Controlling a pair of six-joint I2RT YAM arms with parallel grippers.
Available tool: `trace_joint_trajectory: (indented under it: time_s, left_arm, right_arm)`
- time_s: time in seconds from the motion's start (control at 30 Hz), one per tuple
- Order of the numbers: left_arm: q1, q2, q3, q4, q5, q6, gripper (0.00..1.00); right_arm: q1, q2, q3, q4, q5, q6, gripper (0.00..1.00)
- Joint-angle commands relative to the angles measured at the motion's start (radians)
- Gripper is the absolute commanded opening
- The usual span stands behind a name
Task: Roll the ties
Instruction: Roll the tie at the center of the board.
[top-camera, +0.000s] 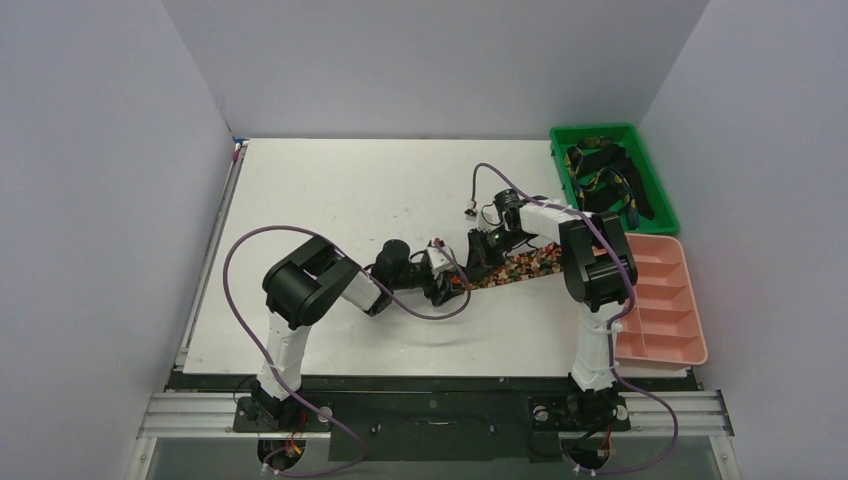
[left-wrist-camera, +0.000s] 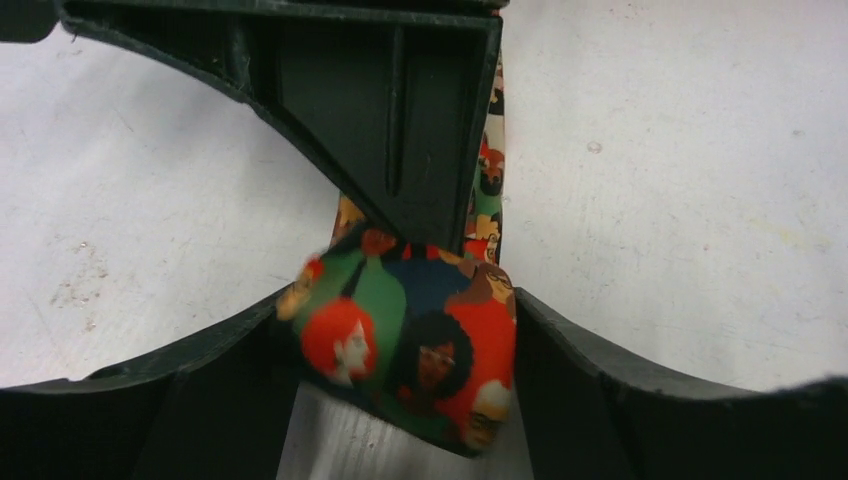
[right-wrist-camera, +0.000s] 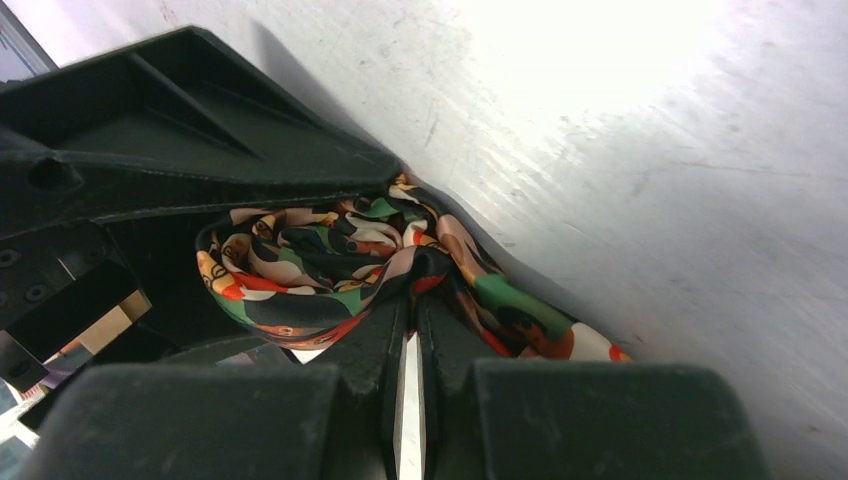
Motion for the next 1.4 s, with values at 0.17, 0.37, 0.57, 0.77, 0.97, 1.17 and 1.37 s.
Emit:
trace_joint_trajectory:
  time_s: [0.17,0.37,0.57,0.77,0.97,1.17,1.37]
  left_arm:
    - [0.033,-0.013,-0.096,0.061,0.073,0.041,0.77]
    - [0.042,-0.057,-0.123,0.044,0.15,0.085,0.71]
    - [0.014,-0.01,-0.083,0.085,0.142,0.054,0.67]
    - [0.011,0.006,-0.061,0.073,0.14,0.049,0.49]
    - [0.011,-0.108,-0.042,-0.182,0.088,0.079,0.26]
    - [0.013,-0.222,-0.005,-0.604,-0.09,0.13,0.18]
    - [0.001,-0.232,0.052,-0.818,-0.214,0.124,0.17]
  right_arm:
    - [0.032,0.072,-0.035,-0.004,0.138,-0.123,0.0]
    - [0.041,0.094,-0.023,-0.031,0.121,-0.154,0.0]
    - [0.065,0.109,-0.009,-0.017,0.088,-0.122,0.0]
    - [0.081,0.115,-0.01,-0.015,0.073,-0.115,0.0]
    - [0.106,0.095,0.009,0.024,0.068,-0.052,0.0]
    - [0.067,0.012,0.03,0.038,0.06,0.017,0.18]
    - [-0.001,-0.113,-0.028,0.038,-0.057,0.058,0.47]
